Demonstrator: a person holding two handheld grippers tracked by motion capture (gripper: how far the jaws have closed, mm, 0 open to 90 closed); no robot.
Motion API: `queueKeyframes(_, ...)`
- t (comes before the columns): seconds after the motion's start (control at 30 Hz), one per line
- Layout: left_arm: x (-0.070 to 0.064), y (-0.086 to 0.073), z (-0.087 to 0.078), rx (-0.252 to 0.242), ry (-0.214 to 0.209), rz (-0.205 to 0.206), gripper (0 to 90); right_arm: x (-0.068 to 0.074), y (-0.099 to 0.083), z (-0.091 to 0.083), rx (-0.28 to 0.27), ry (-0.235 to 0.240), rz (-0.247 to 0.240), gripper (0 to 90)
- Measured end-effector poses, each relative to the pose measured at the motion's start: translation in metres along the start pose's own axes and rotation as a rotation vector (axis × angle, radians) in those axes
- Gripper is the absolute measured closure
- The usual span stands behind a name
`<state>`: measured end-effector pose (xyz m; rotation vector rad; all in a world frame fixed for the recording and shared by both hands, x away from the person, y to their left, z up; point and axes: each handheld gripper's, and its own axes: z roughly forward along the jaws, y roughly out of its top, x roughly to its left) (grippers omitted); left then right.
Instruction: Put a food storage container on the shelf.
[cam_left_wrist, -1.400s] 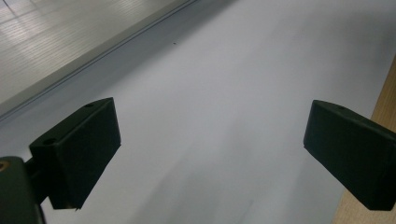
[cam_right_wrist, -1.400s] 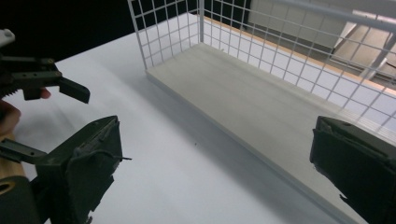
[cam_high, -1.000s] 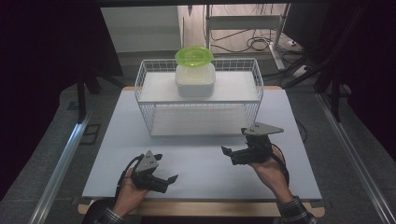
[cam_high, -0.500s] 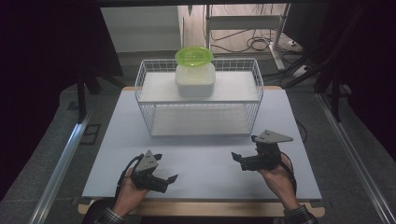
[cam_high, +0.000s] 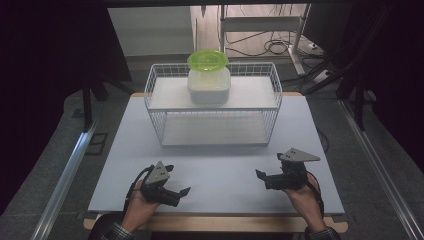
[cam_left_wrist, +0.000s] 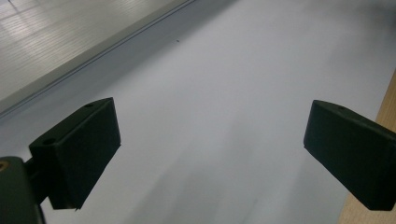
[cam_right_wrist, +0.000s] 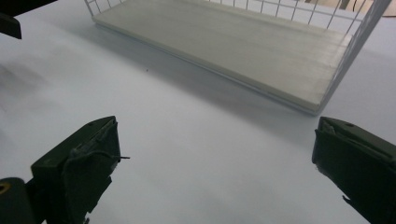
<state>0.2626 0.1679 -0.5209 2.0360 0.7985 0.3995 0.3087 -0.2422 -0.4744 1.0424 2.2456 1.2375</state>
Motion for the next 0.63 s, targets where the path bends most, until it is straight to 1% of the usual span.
queueKeyframes(0.2, 0.000, -0.001, 0.001, 0.000, 0.001, 0.001, 3.3, -0.004, -0.013, 0.000, 0.010, 0.000, 0.013, 1.5)
queueKeyframes(0.33, 0.000, -0.001, 0.002, 0.003, -0.002, 0.001, 3.2, -0.009, -0.023, 0.002, 0.034, -0.006, 0.020, 1.5)
queueKeyframes(0.4, 0.000, -0.001, 0.002, 0.005, -0.003, 0.002, 3.0, -0.011, -0.027, 0.004, 0.048, -0.004, 0.034, 1.5)
queueKeyframes(0.53, 0.000, -0.001, 0.002, 0.006, -0.003, 0.002, 3.0, -0.015, -0.032, 0.009, 0.073, 0.012, 0.058, 1.5)
queueKeyframes(0.63, 0.001, -0.001, 0.002, 0.003, -0.002, 0.002, 3.0, -0.014, -0.032, 0.010, 0.080, 0.012, 0.052, 1.5)
